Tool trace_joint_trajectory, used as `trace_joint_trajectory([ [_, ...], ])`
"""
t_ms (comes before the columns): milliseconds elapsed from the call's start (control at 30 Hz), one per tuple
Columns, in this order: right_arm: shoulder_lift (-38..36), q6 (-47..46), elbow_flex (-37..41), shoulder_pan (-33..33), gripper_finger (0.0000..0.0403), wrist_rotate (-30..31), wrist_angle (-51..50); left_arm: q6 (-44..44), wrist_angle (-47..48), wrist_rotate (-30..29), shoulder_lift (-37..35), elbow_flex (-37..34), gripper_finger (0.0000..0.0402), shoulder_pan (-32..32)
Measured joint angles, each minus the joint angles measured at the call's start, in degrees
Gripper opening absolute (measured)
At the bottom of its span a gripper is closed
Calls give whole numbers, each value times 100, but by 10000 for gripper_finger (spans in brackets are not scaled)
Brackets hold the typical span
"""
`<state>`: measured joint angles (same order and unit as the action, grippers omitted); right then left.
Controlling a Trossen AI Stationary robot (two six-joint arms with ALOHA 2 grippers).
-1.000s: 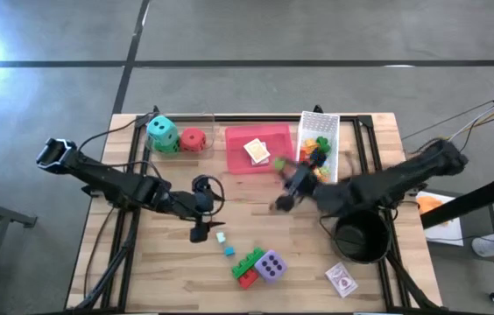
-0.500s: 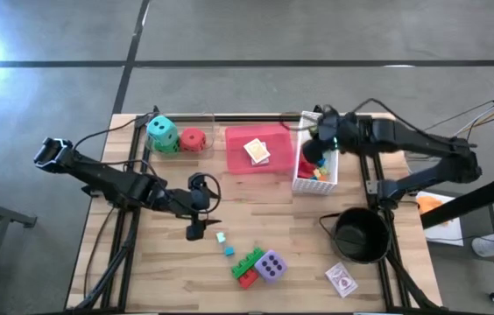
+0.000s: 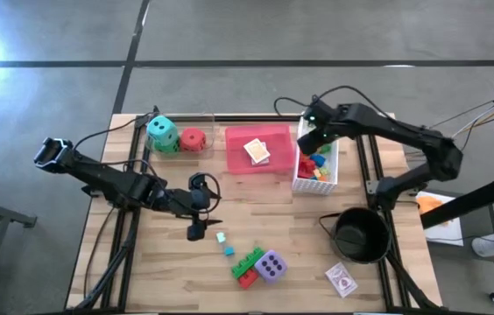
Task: Pick & Place Toys
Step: Put the small green game piece into the white bin
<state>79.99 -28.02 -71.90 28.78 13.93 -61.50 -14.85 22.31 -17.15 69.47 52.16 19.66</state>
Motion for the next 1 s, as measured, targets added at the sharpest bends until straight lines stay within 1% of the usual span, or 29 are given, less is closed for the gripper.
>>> trace_joint_trajectory([
  [133, 541, 398, 2, 290, 95, -87, -2, 0, -3, -1, 2, 0, 347, 0],
  [233, 885, 599, 9, 519, 95, -387, -2, -4, -4, 0, 4, -2, 347, 0],
  [333, 1183, 881, 13, 617, 95, -669, -38, -1, -5, 0, 4, -4, 347, 0],
  [467, 1473, 1098, 24, 616, 95, -694, -174, -2, 8, 0, 4, -7, 347, -2],
  [733, 1661, 1444, 180, 614, 95, -694, -157, 24, 26, 0, 4, -11, 347, -2],
  [867, 1642, 1807, 332, 616, 95, -801, -89, 22, 26, 0, 4, -11, 347, -2],
  [1000, 1599, 2404, 461, 610, 95, -884, -53, 24, 28, 0, 4, -11, 347, -2],
])
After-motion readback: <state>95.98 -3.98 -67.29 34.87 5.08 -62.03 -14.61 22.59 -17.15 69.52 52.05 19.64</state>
